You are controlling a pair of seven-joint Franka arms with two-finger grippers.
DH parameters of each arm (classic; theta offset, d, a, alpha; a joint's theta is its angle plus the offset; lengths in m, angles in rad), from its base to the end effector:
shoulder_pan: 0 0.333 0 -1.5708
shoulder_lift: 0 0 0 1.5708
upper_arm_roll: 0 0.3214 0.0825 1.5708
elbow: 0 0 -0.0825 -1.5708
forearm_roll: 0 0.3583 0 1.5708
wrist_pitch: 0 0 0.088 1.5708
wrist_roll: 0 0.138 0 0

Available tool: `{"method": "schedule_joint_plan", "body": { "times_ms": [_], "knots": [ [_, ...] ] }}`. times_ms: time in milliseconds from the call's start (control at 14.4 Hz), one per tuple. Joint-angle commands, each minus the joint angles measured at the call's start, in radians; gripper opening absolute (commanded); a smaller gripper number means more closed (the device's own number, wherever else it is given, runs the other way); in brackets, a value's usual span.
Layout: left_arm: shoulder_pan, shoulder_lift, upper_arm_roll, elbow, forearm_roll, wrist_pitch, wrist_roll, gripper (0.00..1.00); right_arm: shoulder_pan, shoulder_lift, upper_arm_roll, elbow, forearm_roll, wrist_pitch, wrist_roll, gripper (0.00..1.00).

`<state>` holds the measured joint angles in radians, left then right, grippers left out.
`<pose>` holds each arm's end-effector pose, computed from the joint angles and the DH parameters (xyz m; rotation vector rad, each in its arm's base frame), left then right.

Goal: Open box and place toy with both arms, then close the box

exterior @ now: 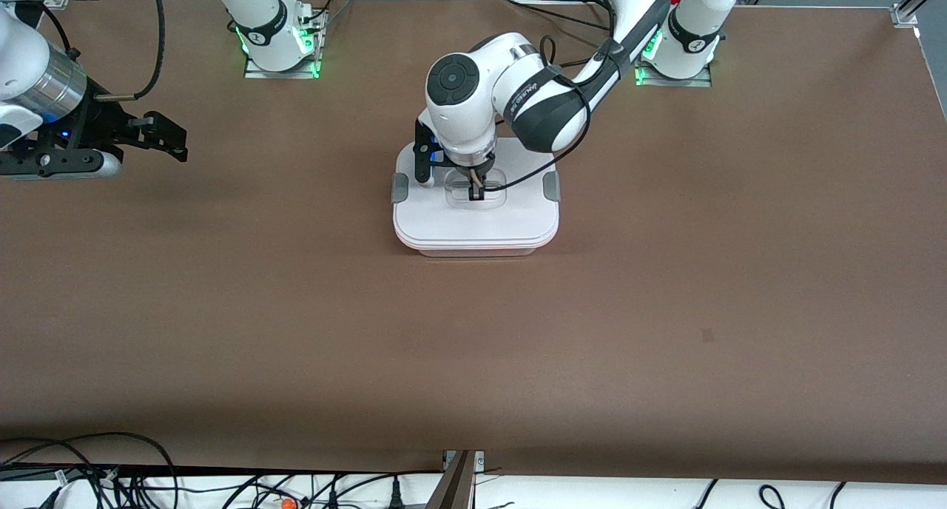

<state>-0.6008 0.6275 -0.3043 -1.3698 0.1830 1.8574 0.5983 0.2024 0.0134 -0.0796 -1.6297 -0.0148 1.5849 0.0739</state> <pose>0.4672 -0.5007 0.3360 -2.2664 2.1545 0.1737 0.5262 0.0632 0.5668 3.1179 0.0772 -0.0879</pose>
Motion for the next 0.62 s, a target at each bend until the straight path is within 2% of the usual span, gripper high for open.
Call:
{"method": "schedule_joint_plan", "body": {
  "times_ms": [0, 415, 554],
  "knots": [
    [0.002, 0.043, -0.001, 0.02, 0.052, 0.031, -0.009, 0.0, 0.002, -0.013, -0.005, -0.01, 0.003, 0.006, 0.009, 1.0],
    [0.004, 0.043, 0.005, 0.037, 0.05, 0.031, -0.005, 0.0, -0.001, -0.012, -0.008, -0.01, 0.003, 0.001, 0.009, 1.0],
    [0.004, 0.046, 0.007, 0.038, 0.049, 0.032, -0.006, 0.0, -0.003, -0.012, -0.026, -0.01, 0.003, -0.002, 0.004, 1.0]
  ]
}}
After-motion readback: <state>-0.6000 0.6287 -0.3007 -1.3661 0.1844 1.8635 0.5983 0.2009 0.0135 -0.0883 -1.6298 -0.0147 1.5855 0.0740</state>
